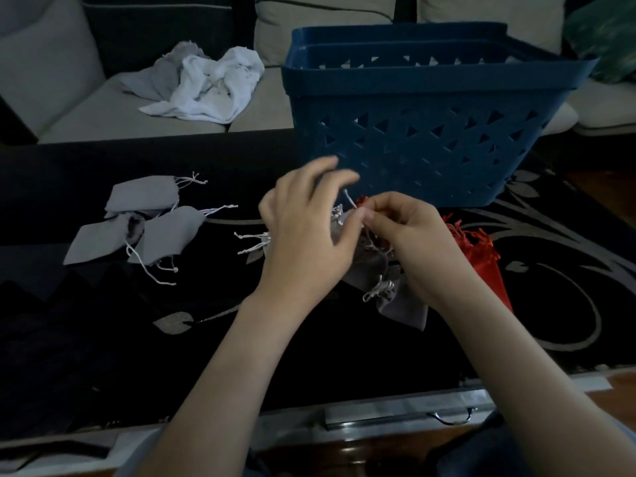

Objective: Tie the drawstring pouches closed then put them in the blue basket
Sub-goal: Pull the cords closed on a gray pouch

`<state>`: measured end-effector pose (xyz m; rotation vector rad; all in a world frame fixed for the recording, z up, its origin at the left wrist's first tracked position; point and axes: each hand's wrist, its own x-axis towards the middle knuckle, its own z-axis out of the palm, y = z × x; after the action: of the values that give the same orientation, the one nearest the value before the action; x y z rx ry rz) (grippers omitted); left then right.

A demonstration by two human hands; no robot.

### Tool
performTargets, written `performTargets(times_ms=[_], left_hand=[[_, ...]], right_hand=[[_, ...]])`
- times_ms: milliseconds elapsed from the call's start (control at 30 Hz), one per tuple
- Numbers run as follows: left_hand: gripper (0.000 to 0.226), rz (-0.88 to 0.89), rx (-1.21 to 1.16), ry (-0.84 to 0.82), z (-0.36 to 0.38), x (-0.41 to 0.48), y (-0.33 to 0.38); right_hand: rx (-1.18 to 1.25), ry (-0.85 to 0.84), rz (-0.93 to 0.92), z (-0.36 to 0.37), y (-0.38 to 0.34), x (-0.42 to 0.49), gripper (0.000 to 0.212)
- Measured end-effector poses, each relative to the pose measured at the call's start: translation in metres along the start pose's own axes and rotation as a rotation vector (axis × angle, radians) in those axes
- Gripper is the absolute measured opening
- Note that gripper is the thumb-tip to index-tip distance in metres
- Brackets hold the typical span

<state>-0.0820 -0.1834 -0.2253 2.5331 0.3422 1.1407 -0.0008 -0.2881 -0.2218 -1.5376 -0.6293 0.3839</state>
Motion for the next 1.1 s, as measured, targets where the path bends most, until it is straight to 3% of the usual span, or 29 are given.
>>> performTargets(times_ms=[167,333,667,867,1033,1100], left_hand=[[0.015,0.11,0.11,-0.013,0.001,0.003,-0.01],[0.025,0.109,0.132,-0.041,0.008,0.003,-0.011],[0.024,-0.024,-0.408,-0.112,0.015,-0.004,0.007],[0.015,-0.205,-0.585,-0.184,0.008,0.002,0.006],[0.021,-0.315,-0.61,-0.154,0.004,0.004,0.005],[0.017,-0.361,-0.643,-0.137,0.004,0.004,0.003]], right_hand=[[0.011,0.017,-0.012,-0.001,-0.001,-0.001,0.014],[0.016,0.049,-0.038,-0.001,-0.001,-0.001,0.013],[0.266,0.047,-0.084,0.001,0.003,0.002,0.008],[0.483,-0.101,-0.056,0.002,-0.001,-0.004,0.009],[0.16,-0.022,-0.003,-0.002,0.002,0.001,0.027],[0.022,-0.022,-0.07,0.001,0.0,0.0,0.016]])
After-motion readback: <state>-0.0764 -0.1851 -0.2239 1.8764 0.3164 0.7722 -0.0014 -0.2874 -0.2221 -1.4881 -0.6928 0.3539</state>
